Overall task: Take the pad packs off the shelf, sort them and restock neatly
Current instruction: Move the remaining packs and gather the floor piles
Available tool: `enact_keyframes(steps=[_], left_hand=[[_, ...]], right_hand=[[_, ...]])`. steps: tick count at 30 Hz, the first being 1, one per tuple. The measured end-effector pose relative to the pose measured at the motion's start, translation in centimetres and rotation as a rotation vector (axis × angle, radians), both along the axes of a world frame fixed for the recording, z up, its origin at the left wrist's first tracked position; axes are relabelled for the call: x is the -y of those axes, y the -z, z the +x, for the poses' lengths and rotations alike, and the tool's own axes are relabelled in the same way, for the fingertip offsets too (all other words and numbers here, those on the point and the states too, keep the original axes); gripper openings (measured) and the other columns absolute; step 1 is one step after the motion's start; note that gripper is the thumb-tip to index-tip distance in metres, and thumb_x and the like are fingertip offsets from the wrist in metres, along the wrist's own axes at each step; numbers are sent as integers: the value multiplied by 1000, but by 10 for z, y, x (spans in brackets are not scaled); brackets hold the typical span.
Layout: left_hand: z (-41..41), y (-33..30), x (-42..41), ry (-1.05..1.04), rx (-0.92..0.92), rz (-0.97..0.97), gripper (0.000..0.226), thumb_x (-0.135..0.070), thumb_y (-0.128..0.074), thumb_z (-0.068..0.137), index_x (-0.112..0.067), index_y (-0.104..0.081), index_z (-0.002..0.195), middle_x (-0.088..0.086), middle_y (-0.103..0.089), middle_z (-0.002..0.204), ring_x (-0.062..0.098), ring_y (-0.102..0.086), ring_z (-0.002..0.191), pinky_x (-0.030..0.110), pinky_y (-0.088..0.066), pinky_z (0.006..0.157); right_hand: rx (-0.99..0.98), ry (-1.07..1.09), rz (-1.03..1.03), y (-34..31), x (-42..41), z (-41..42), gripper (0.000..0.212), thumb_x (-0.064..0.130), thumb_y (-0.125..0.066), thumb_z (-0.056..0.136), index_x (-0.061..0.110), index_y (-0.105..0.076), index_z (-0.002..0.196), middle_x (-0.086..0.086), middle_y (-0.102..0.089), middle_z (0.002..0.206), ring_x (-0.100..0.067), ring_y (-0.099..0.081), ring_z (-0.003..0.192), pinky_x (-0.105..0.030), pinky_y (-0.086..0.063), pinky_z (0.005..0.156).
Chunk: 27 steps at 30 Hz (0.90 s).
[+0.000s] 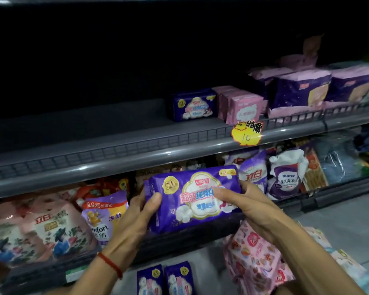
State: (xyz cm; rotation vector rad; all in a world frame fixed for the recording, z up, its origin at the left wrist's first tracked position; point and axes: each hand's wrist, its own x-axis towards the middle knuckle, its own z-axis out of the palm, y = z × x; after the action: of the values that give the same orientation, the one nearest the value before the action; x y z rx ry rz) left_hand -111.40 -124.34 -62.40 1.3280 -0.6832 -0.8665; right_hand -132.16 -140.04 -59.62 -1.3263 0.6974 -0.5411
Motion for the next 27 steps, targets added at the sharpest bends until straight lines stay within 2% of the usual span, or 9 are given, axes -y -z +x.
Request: enact_keyframes(steps=[3, 7, 12, 15, 17, 20, 22, 25, 27], left_hand=[[19, -38, 22, 32, 135, -78, 93, -67, -89, 51, -18, -66, 127, 12, -73, 121, 29, -72, 106, 37, -61, 81], [48, -98, 71, 69, 261, -190, 95, -49, -89, 61, -20, -52, 144, 6, -68, 132, 27, -64, 123, 48, -50, 105], [82, -142, 144, 84, 467, -183, 123, -19, -97, 58, -30, -26, 158, -9, -59, 138, 5, -63, 120, 21, -55, 93], [107, -145, 183, 97, 534, -154, 133, -6, -96, 54, -29, -20, 161, -11, -57, 138, 6, -63, 121, 26, -53, 100], [122, -141, 204, 102, 557, -110, 131, -11, -94, 51, -30, -23, 160, -13, -59, 136, 5, -64, 120, 29, -51, 104], [138, -131, 227, 109, 564, -16, 132, -13, -97, 53, -31, -22, 160, -12, -59, 136, 3, -63, 119, 31, -49, 108], [140, -122, 236, 133, 580, 41, 125, -7, -94, 62, -30, -21, 160, -9, -60, 137, 3, -64, 116, 24, -52, 100], [133, -109, 246, 145, 555, 62, 113, 2, -85, 75, -33, -17, 158, -16, -62, 121, -2, -65, 99, 13, -54, 67], [134, -104, 249, 140, 541, 72, 121, 1, -84, 76, -33, -5, 160, -18, -60, 121, -4, -64, 102, 14, -55, 74]], right_hand=[[41, 57, -128, -28, 23, 7, 50, 32, -94, 66, 7, -75, 105, -15, -78, 105, -37, -73, 103, -54, -57, 96], [154, 78, -306, -82, 69, 23, 58, 24, -88, 62, 9, -68, 115, -7, -79, 104, -25, -76, 97, -34, -61, 82], [140, 117, -497, -119, 139, 58, 66, 2, -89, 69, 16, -56, 124, 1, -78, 101, -11, -75, 90, -23, -59, 70], [2, 106, -562, -121, 181, 82, 83, 5, -96, 61, 17, -52, 130, 0, -76, 109, -13, -75, 96, -31, -62, 83], [-130, 110, -615, -119, 204, 97, 96, 14, -102, 53, 15, -51, 134, 1, -75, 110, -14, -74, 99, -37, -59, 94], [-366, 121, -694, -116, 226, 115, 90, 27, -102, 52, 21, -49, 124, 5, -71, 112, -16, -69, 102, -36, -55, 98], [-542, 101, -768, -112, 232, 122, 88, 34, -101, 55, 19, -52, 127, 3, -68, 118, -20, -65, 108, -37, -52, 100], [-756, 160, -942, -104, 220, 127, 94, 47, -93, 66, 14, -47, 141, -8, -57, 135, -30, -50, 126, -40, -45, 107], [-730, 291, -1028, -99, 204, 123, 91, 54, -84, 76, 16, -42, 148, -11, -48, 142, -33, -39, 133, -43, -39, 111]])
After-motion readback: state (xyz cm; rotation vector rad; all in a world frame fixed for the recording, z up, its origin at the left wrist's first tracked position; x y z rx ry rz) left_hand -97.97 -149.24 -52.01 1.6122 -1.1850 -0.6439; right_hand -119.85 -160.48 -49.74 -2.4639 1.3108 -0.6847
